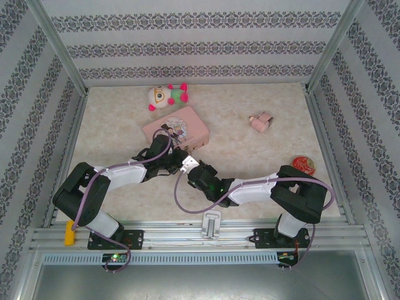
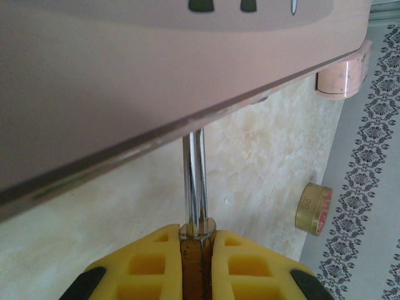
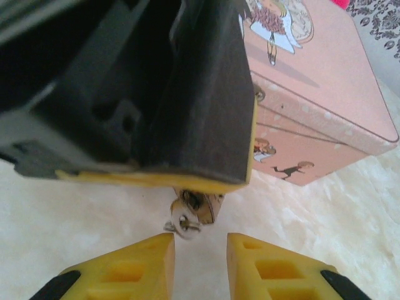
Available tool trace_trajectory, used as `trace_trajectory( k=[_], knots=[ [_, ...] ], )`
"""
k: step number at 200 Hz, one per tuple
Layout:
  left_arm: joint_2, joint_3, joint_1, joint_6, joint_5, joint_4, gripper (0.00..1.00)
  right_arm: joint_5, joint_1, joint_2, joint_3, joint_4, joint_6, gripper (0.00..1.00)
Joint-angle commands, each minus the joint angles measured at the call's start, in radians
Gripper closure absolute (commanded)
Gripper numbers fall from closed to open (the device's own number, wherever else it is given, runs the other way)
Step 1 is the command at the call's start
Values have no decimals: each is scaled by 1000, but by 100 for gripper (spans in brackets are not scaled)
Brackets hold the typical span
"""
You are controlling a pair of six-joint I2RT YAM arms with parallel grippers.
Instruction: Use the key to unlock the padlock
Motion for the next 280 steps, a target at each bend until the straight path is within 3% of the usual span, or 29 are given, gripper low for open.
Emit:
trace_trajectory(
  k=[1, 280],
  knots=[
    [19, 11, -6, 6, 48, -32, 100, -11, -20, 21, 17, 81, -8, 72],
    [18, 35, -5, 14, 51, -52, 100, 22, -48, 65, 3, 49, 17, 70]
  ],
)
